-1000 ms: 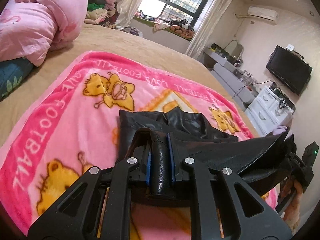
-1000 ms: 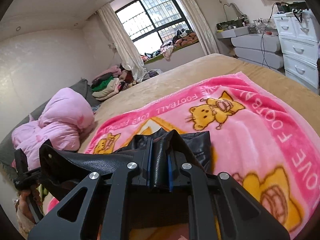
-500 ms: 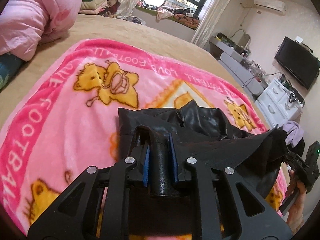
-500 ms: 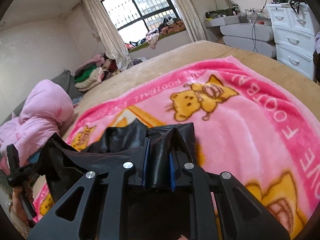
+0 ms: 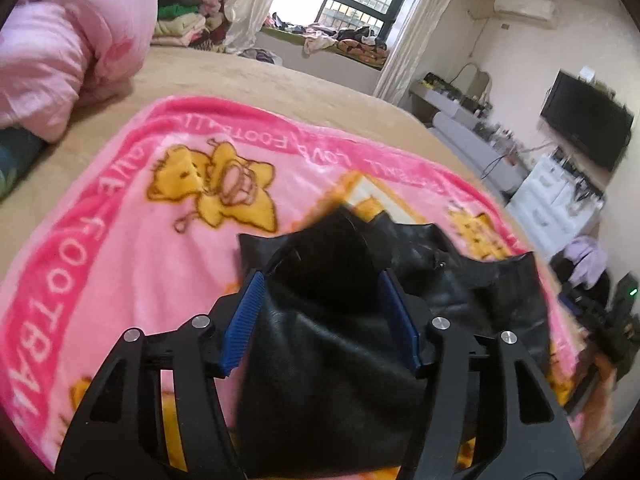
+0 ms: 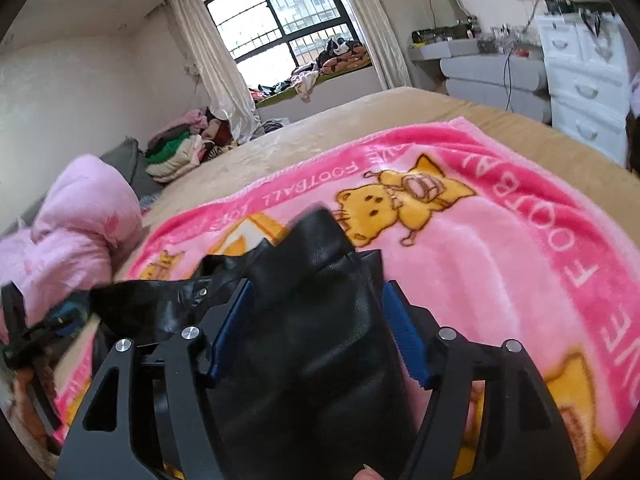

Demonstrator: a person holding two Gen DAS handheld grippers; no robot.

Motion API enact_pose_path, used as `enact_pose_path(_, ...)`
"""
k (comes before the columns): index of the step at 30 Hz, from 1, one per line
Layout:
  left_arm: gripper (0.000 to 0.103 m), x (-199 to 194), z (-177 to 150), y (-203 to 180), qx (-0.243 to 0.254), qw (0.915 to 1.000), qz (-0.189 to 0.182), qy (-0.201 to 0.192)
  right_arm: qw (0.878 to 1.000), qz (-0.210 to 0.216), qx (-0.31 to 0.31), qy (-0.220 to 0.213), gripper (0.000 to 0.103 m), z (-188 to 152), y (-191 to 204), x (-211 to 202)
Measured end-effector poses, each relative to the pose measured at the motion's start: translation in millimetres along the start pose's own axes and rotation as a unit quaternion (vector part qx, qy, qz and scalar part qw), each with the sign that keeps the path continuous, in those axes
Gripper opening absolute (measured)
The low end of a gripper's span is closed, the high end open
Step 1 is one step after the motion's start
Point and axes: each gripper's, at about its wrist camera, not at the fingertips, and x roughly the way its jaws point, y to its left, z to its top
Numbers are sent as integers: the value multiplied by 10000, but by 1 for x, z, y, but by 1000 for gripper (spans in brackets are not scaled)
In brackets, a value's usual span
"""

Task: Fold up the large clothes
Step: 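Carry the hem over the jacket body toward the collar with both grippers, then lower the hem onto the collar and open both grippers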

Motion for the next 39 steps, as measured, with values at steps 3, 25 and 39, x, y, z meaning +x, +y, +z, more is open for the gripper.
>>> enact_pose_path(3,54,12,-5,1,243,9990,366,130,9993,-176,-315,96,66,-1,7,6)
enact_pose_path(25,2,28,12,-16,754,9961,430,-185,9955,-227,-904,-188,8,31,20,34)
enact_pose_path(39,9,92,-6,4,546,9936,913,392,9922,-975,-545,554,24,9,-9,116)
